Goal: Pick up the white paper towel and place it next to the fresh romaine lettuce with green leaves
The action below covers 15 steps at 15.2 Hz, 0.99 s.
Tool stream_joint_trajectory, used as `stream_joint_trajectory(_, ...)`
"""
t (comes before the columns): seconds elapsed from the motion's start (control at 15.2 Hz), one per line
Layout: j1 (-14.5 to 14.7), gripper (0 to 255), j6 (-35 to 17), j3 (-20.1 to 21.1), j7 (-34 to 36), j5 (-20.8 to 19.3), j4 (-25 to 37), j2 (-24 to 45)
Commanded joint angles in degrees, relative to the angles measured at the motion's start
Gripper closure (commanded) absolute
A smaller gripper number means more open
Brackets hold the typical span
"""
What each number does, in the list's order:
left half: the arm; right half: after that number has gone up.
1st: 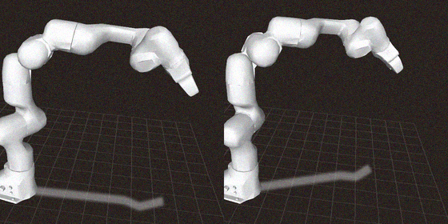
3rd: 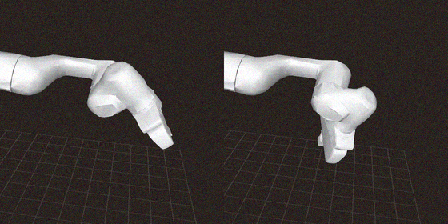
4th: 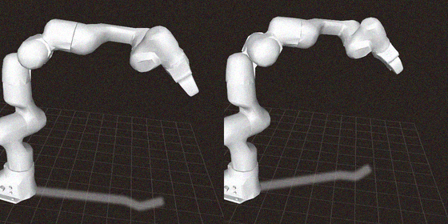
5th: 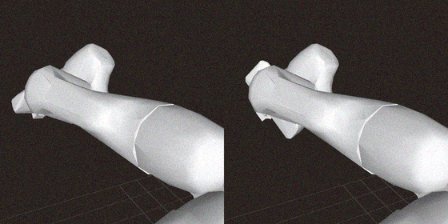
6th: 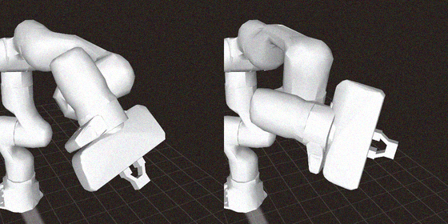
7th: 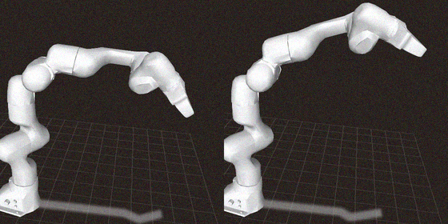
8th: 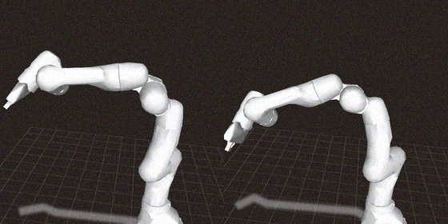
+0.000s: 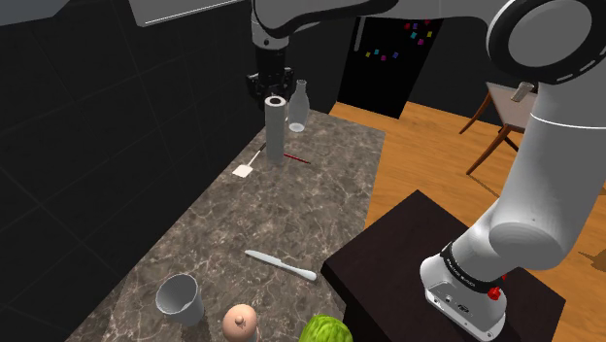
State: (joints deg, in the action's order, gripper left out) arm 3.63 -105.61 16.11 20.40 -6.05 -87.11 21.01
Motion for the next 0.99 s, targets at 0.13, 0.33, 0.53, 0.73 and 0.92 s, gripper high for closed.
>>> stream_joint_trajectory(0.13,0.05,255,2.89,0.08,-0.18,0.17,2.47,-0.42)
stream_joint_trajectory(0.33,0.16,255,5.16,0.13,-0.25,0.23,4.66,-0.51)
stream_joint_trajectory(0.53,0.30,255,7.50,0.18,-0.31,0.24,7.05,-0.46)
stream_joint_trajectory(0.73,0.47,255,9.91,0.22,-0.35,0.21,9.67,-0.25)
stream_joint_trajectory(0.92,0.70,255,12.41,0.25,-0.38,0.13,12.54,0.12)
